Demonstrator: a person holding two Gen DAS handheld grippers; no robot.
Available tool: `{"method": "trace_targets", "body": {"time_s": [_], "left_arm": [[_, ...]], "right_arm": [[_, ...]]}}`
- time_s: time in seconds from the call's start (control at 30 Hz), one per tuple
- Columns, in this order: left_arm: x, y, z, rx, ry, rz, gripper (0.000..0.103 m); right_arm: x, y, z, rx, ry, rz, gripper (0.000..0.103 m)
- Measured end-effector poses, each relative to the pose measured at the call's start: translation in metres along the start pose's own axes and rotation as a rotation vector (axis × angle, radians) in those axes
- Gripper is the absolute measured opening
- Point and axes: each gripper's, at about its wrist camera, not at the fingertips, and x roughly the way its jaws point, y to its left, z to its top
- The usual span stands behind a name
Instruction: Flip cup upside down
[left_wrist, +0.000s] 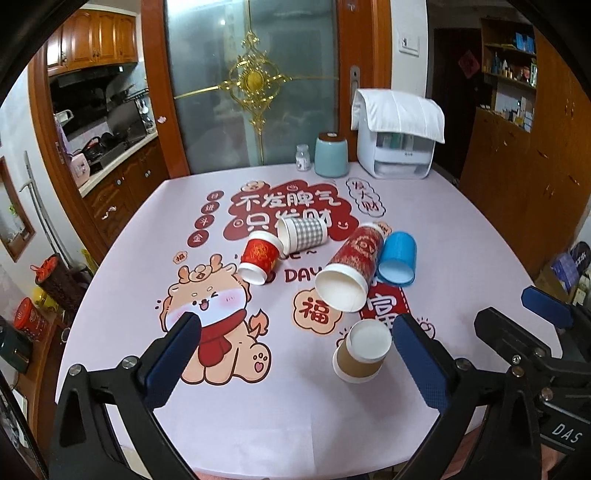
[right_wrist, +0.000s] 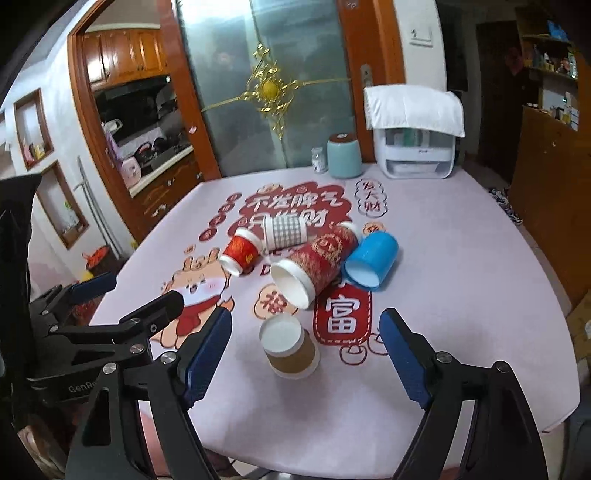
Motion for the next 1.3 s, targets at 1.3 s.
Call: {"method": "trace_targets", "body": {"time_s": [1.3], "left_arm": [[0.005, -0.006, -0.016, -0.033, 0.038, 0.079, 0.102]], "right_arm": [[-0.009, 0.0, -0.012, 0.03, -0.025, -0.089, 0.09]]}}
